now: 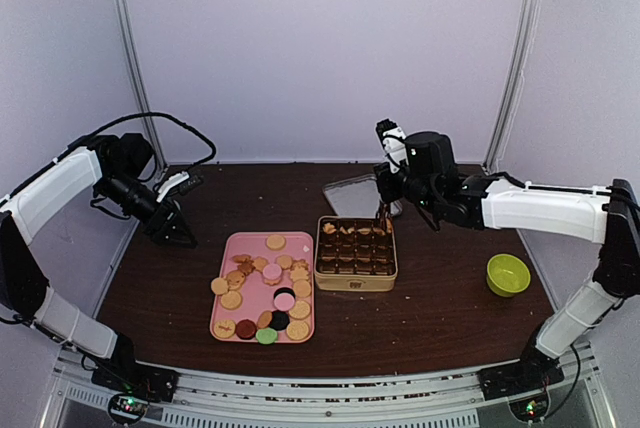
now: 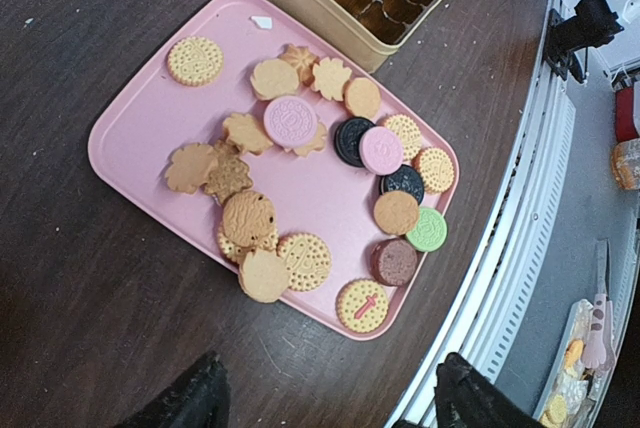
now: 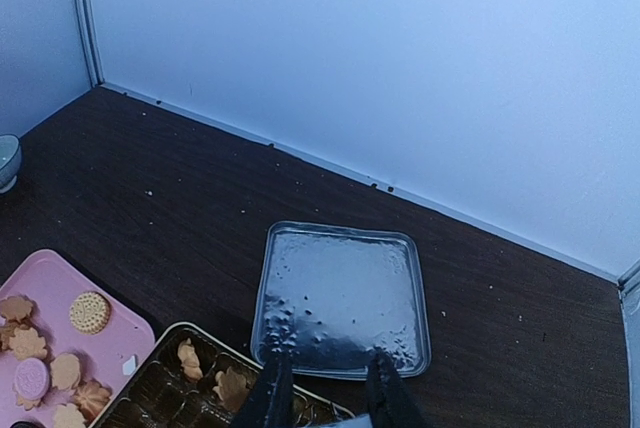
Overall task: Pack the cookies
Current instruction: Place the fake cookies in the empty pocket of the box.
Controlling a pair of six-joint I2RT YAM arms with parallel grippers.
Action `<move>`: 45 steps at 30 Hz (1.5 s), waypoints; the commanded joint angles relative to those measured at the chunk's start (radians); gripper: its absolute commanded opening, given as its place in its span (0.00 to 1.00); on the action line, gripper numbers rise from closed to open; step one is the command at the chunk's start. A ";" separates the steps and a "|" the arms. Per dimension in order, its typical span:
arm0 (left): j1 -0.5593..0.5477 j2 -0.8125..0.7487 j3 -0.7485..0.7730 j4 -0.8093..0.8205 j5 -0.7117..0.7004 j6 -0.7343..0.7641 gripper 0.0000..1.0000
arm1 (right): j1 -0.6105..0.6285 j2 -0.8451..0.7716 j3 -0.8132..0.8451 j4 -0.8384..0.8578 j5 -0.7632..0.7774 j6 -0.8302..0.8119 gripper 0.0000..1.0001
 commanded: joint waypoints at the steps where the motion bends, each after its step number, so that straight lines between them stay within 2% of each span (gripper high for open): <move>1: 0.008 0.002 0.022 -0.004 0.012 0.015 0.73 | -0.009 0.009 0.037 0.032 -0.018 0.005 0.18; 24: 0.008 0.004 0.026 -0.010 0.020 0.019 0.73 | -0.009 -0.029 0.062 0.003 -0.032 -0.012 0.29; 30: 0.008 0.005 0.031 -0.012 0.022 0.019 0.73 | -0.009 -0.036 0.059 -0.001 -0.031 -0.016 0.28; 37: 0.008 0.009 0.035 -0.015 0.017 0.019 0.73 | -0.003 -0.080 0.057 0.011 -0.048 -0.012 0.21; 41: 0.008 0.010 0.035 -0.015 0.011 0.023 0.73 | 0.045 -0.117 0.073 0.005 -0.046 -0.029 0.21; 45: 0.008 0.012 0.039 -0.019 0.007 0.027 0.73 | 0.154 -0.131 0.094 -0.003 -0.026 -0.046 0.21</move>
